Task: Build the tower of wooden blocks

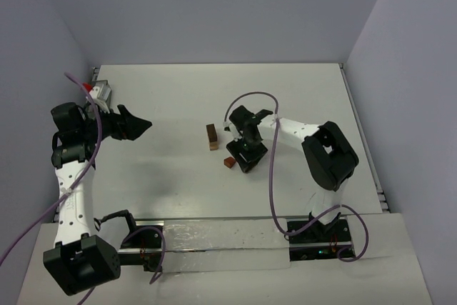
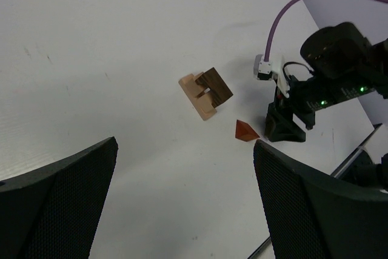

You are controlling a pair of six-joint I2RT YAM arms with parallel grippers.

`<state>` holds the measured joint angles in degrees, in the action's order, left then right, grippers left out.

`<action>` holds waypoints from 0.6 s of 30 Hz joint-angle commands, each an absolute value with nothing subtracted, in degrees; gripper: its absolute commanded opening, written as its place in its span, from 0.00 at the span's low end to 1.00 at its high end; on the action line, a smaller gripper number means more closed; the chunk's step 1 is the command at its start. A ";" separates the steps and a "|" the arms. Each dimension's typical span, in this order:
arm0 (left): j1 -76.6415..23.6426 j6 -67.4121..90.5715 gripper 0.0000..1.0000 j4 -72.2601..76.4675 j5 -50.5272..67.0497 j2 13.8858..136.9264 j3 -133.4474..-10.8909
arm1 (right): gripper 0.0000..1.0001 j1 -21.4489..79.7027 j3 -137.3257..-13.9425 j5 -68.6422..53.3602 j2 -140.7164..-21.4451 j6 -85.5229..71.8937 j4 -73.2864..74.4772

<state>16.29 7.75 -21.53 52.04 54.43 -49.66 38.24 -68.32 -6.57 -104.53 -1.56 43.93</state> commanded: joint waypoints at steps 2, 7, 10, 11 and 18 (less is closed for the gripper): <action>16.52 1.83 0.99 -26.74 59.57 56.10 -53.63 | 0.43 37.49 -76.57 -12.01 -98.00 15.78 47.18; 16.61 4.66 0.99 -20.59 61.26 51.86 -50.36 | 0.41 37.15 -90.49 -14.51 -99.58 32.51 53.92; 16.61 3.15 0.99 -21.65 63.13 51.76 -50.60 | 0.37 36.92 -100.56 -16.21 -103.32 41.58 59.53; 16.53 3.08 0.99 -22.35 63.83 51.93 -50.86 | 0.36 36.83 -102.89 -16.82 -103.45 43.99 60.88; 16.57 4.21 0.99 -21.07 66.91 51.94 -50.55 | 0.37 36.91 -120.97 -22.94 -112.65 64.08 73.73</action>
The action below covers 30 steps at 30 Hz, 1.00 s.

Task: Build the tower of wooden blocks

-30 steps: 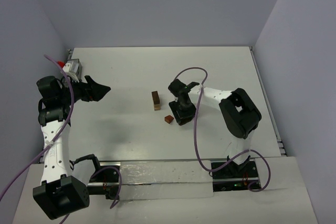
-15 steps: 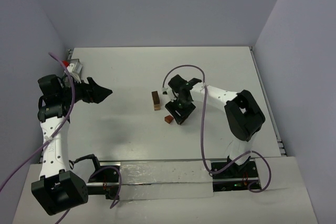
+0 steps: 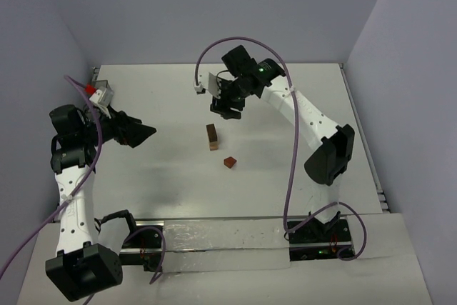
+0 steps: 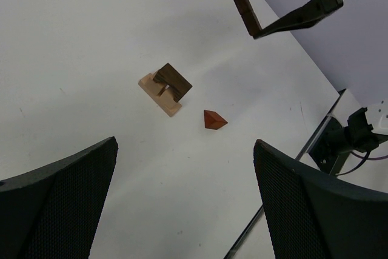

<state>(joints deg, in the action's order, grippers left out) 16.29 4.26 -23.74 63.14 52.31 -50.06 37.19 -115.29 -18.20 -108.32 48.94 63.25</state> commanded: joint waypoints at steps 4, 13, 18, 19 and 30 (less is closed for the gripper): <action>16.56 6.01 0.98 -19.47 67.49 51.94 -50.26 | 0.39 37.42 -124.33 -22.66 -116.07 69.36 75.75; 16.66 11.51 0.96 -14.17 68.96 51.23 -48.42 | 0.38 38.68 -130.42 -20.08 -123.07 69.92 76.84; 16.70 14.13 0.96 -11.69 69.26 50.89 -47.46 | 0.37 40.59 -129.66 -17.08 -124.67 67.79 74.98; 16.70 14.85 0.96 -11.08 69.37 50.85 -47.35 | 0.37 40.88 -130.18 -16.58 -125.41 67.10 74.88; 17.76 19.69 0.96 -8.17 70.05 50.54 -47.29 | 0.38 43.77 -134.22 -12.20 -130.62 59.41 74.62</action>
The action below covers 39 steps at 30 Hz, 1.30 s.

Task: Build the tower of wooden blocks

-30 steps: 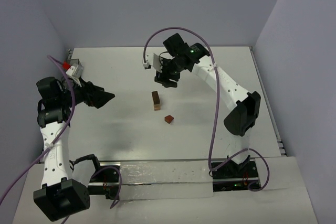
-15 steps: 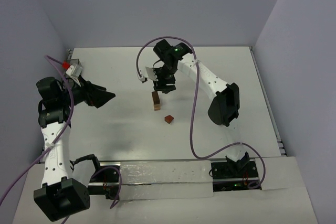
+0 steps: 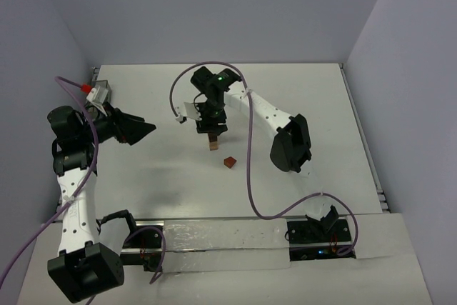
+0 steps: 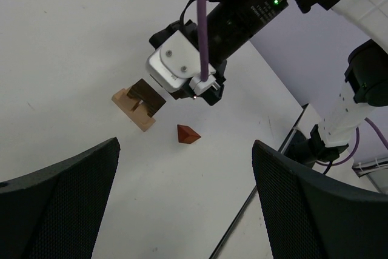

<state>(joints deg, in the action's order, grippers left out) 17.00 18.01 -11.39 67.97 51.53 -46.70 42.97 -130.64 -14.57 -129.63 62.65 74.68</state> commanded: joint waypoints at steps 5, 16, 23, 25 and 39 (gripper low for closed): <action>18.22 21.54 0.95 -6.76 70.54 50.36 -47.17 | 0.39 43.86 -135.14 -11.22 -131.71 57.86 74.02; 18.78 22.46 0.95 -5.90 70.84 50.78 -47.00 | 0.42 44.27 -136.33 -10.22 -133.07 56.80 72.49; 19.16 21.53 0.95 -7.29 70.95 50.69 -47.29 | 0.44 44.58 -137.04 -9.40 -133.88 56.60 72.21; 19.26 21.44 0.95 -7.21 71.21 50.54 -47.11 | 0.44 44.65 -137.11 -9.23 -134.04 56.60 71.98; 19.54 20.10 0.95 -8.35 71.28 50.95 -47.26 | 0.50 44.97 -136.96 -10.25 -134.91 56.25 72.30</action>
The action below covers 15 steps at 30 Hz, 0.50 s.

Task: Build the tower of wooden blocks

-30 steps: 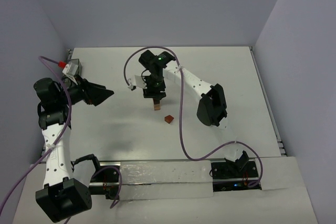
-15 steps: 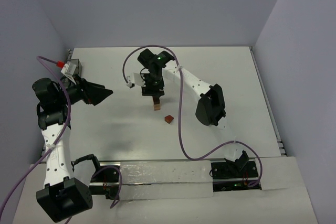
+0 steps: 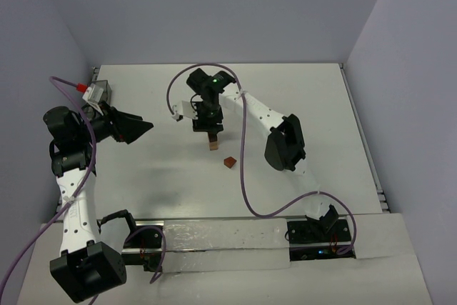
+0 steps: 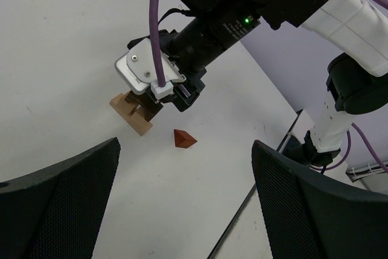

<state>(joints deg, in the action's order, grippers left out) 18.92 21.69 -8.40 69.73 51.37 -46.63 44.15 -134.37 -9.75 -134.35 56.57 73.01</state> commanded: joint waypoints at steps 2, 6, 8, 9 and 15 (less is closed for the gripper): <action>19.51 20.04 0.95 -8.52 71.19 50.89 -47.20 | 0.50 45.00 -136.85 -10.20 -134.91 56.16 72.25; 19.60 19.70 0.95 -8.77 71.19 50.82 -47.11 | 0.51 45.18 -136.67 -10.28 -135.02 56.18 72.25; 19.67 19.46 0.95 -9.12 71.19 50.89 -47.11 | 0.52 45.24 -136.67 -10.20 -135.07 56.07 72.16; 19.62 19.42 0.95 -9.21 71.12 50.89 -47.04 | 0.52 45.33 -136.67 -10.20 -135.16 56.07 72.29; 19.73 18.99 0.95 -9.71 71.06 51.15 -47.24 | 0.53 45.53 -136.67 -10.07 -135.44 55.85 72.33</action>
<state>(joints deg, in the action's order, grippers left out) 19.16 20.35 -9.52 69.73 51.39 -46.63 44.95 -134.37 -9.91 -135.23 56.36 73.02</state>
